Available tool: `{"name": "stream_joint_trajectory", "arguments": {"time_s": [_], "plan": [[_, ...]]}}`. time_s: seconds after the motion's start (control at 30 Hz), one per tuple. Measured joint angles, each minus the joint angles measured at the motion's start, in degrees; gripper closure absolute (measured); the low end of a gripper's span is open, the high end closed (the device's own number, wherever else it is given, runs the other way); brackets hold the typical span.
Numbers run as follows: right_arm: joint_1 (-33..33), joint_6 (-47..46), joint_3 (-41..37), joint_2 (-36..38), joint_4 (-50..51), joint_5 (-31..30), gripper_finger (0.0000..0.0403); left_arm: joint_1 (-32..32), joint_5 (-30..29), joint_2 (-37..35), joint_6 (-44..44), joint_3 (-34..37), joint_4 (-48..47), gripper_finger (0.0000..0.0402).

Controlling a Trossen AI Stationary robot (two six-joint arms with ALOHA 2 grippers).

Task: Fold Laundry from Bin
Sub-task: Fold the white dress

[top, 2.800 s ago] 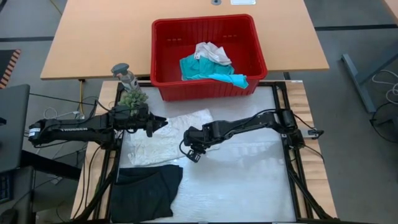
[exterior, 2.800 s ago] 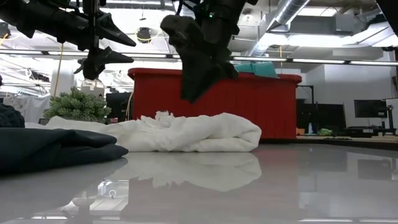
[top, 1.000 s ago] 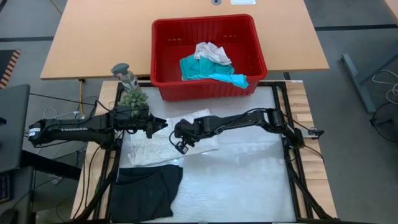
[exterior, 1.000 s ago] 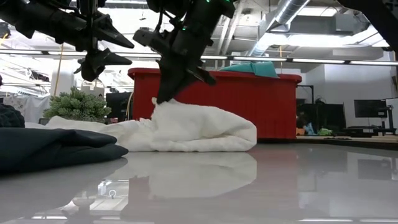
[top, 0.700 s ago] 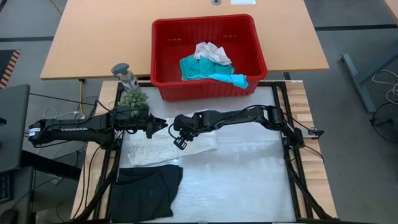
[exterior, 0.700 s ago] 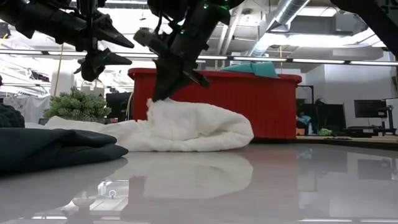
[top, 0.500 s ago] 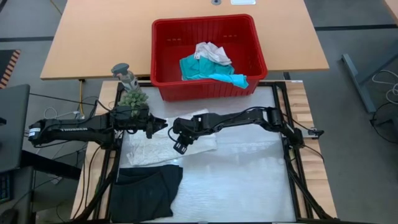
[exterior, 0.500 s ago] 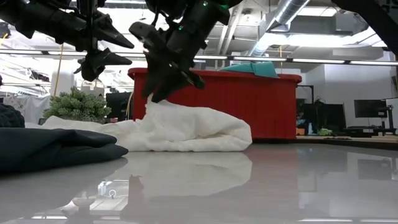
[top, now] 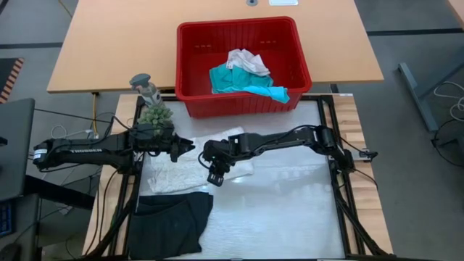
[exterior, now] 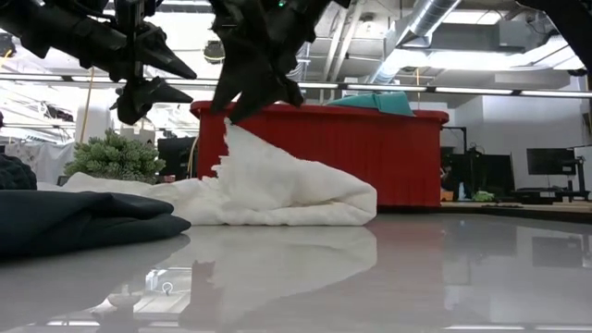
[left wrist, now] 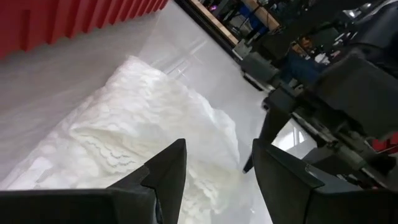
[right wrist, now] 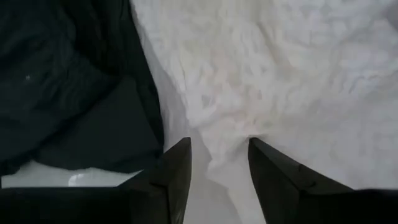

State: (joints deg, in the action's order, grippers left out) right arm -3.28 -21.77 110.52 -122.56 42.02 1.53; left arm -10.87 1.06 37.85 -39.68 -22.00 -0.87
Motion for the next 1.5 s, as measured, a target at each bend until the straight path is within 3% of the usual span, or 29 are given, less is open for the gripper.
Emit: {"name": "stream_joint_trajectory", "arguments": {"time_s": [0.27, 0.4, 0.5, 0.63, 0.7, 1.27, 1.5], "plan": [[1.1, 2.8, -0.1, 0.1, -0.6, 0.2, 0.0225, 0.0, 0.1, 0.0, 0.0, 0.0, 0.2, 0.023], [2.1, 4.9, 0.0, 1.2, 1.9, 7.7, 0.0243, 0.0, 0.1, 0.0, -0.1, 0.0, 0.2, 0.023], [2.1, 7.5, 0.0, 1.6, 5.0, 14.5, 0.0281, 0.0, 0.4, 0.0, -0.5, 0.0, 0.0, 0.023], [0.9, 12.2, -1.9, 1.3, 5.7, 15.0, 0.0367, 0.0, 0.6, 0.0, -0.4, 0.0, -0.8, 0.023], [0.7, 12.8, -3.1, 0.4, 3.9, 15.2, 0.0387, 0.0, 0.2, 0.0, -0.4, 0.0, -1.3, 0.023], [7.2, 13.2, -3.3, -10.5, -1.7, 15.3, 0.0384, 0.2, 0.0, 0.0, -1.7, 0.0, -3.8, 0.023], [7.6, 12.8, -3.3, -8.0, -1.3, 15.2, 0.0382, 0.2, -0.3, 0.4, -1.7, 0.0, -4.6, 0.023]]}}
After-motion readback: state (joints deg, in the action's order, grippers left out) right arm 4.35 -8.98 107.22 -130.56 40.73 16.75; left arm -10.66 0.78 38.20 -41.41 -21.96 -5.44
